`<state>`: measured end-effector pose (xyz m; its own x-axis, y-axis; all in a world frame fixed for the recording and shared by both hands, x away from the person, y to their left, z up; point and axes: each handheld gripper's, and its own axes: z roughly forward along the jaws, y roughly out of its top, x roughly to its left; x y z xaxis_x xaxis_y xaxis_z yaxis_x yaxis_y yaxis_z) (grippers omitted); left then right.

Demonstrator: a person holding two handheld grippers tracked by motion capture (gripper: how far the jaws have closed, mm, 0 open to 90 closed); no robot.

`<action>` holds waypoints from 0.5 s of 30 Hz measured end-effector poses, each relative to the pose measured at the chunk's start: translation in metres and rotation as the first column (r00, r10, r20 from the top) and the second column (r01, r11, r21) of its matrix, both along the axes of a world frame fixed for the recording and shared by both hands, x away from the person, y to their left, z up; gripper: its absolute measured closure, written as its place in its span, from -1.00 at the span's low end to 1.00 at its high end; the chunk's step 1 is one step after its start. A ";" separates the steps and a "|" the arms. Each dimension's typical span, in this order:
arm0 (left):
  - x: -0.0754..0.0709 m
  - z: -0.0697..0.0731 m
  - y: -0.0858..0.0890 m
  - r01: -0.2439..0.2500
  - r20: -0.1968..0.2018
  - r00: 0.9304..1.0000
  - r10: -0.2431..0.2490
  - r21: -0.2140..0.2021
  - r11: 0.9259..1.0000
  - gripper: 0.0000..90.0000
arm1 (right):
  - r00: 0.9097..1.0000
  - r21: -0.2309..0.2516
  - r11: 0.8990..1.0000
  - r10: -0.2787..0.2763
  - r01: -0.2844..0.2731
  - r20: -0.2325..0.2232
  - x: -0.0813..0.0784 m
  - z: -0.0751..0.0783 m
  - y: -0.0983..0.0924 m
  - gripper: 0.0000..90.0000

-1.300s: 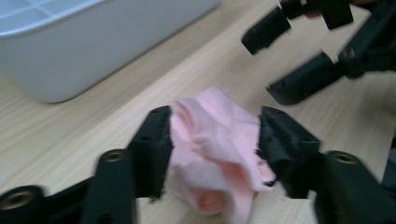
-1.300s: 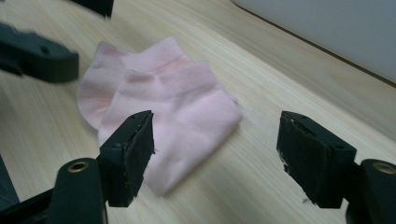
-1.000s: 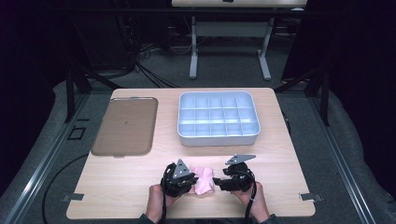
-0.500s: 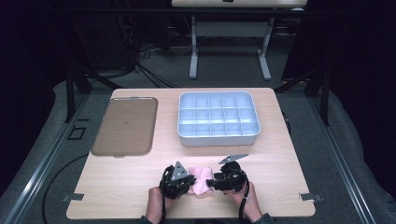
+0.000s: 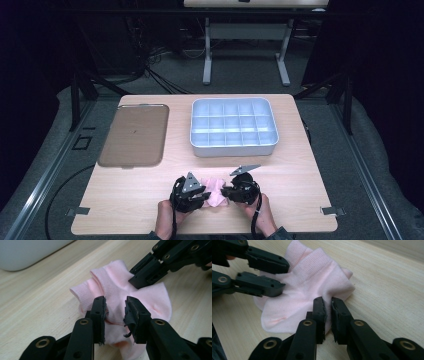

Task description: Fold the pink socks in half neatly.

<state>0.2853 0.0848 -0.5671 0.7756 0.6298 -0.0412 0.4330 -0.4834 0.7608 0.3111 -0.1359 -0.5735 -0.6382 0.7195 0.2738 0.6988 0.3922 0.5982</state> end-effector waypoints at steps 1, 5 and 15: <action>-0.001 0.003 0.002 -0.003 0.006 1.000 0.003 0.001 1.000 0.51 | 1.000 0.002 1.000 0.000 0.000 0.005 0.000 0.000 0.000 0.84; -0.006 0.009 0.005 -0.021 0.028 0.999 0.021 0.005 1.000 0.52 | 1.000 -0.029 1.000 0.009 -0.009 0.022 -0.002 0.001 0.001 0.86; -0.008 0.005 -0.004 0.066 0.004 0.998 -0.067 0.041 0.997 0.87 | 0.997 -0.095 0.995 0.015 -0.008 0.073 -0.005 0.005 0.006 0.85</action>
<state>0.2771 0.0807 -0.5626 0.8160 0.5779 -0.0119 0.3945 -0.5416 0.7423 0.3059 -0.1294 -0.5680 -0.6626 0.7324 0.1566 0.6494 0.4576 0.6073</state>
